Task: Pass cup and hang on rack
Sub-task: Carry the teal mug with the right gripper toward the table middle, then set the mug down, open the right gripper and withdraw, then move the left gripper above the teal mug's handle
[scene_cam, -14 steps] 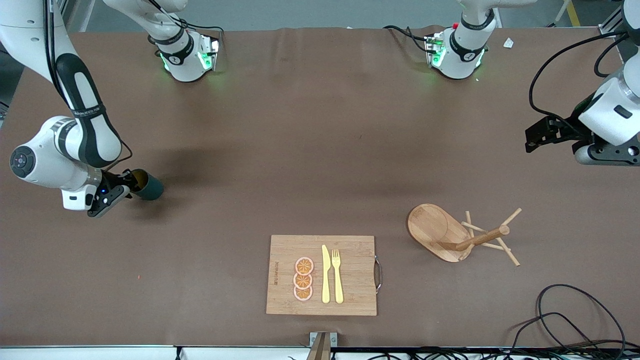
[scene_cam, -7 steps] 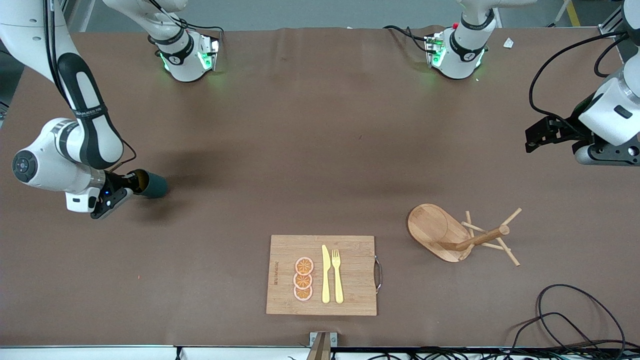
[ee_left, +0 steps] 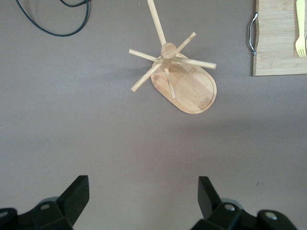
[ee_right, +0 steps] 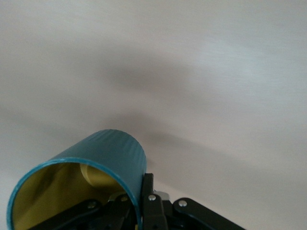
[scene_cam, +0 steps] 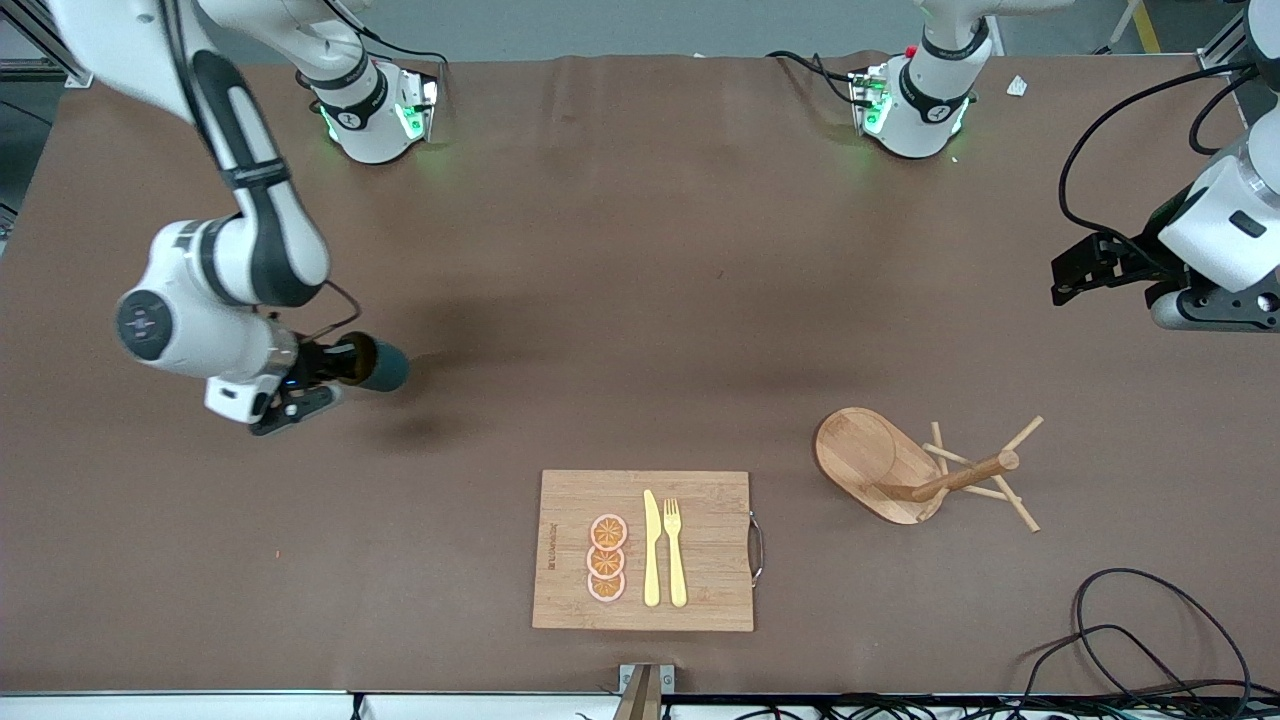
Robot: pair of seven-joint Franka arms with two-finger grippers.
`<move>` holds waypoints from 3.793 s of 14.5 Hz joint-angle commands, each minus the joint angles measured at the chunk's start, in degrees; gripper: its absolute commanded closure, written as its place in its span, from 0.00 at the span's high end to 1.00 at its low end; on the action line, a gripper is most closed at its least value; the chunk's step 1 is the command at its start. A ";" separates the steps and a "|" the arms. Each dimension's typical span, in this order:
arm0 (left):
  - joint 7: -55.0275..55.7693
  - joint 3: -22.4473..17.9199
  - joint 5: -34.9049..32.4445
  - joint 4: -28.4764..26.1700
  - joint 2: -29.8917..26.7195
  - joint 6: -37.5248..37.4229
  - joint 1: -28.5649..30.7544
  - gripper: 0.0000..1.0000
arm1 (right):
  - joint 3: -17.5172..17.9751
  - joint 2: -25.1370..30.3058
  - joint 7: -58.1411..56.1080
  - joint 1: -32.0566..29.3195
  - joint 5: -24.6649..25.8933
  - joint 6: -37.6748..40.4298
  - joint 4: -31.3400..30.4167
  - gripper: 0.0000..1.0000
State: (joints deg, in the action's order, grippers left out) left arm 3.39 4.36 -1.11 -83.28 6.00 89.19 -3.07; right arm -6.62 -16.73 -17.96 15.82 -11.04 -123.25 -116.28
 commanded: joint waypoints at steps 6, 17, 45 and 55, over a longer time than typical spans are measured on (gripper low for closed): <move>-0.05 -0.05 -0.03 0.49 -0.02 -0.68 0.61 1.00 | -0.85 -0.75 31.03 23.36 -0.21 -1.91 4.11 0.00; -0.05 -0.05 -0.03 0.40 -0.02 -0.68 0.61 1.00 | -0.94 -17.46 58.11 39.73 2.51 -2.00 21.79 0.00; 5.83 1.17 -1.09 0.05 0.77 -0.77 -1.14 1.00 | -0.85 -8.78 51.30 33.60 3.22 10.63 26.80 1.00; 36.37 19.34 -5.38 0.14 0.51 -2.79 -3.60 1.00 | -1.20 3.71 22.36 1.88 7.25 31.74 26.45 1.00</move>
State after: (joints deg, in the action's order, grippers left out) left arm 31.29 19.51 -3.18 -83.14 6.97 87.36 -5.17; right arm -9.32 -16.64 4.97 22.11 -5.47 -93.04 -87.90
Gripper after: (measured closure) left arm 0.000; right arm 0.000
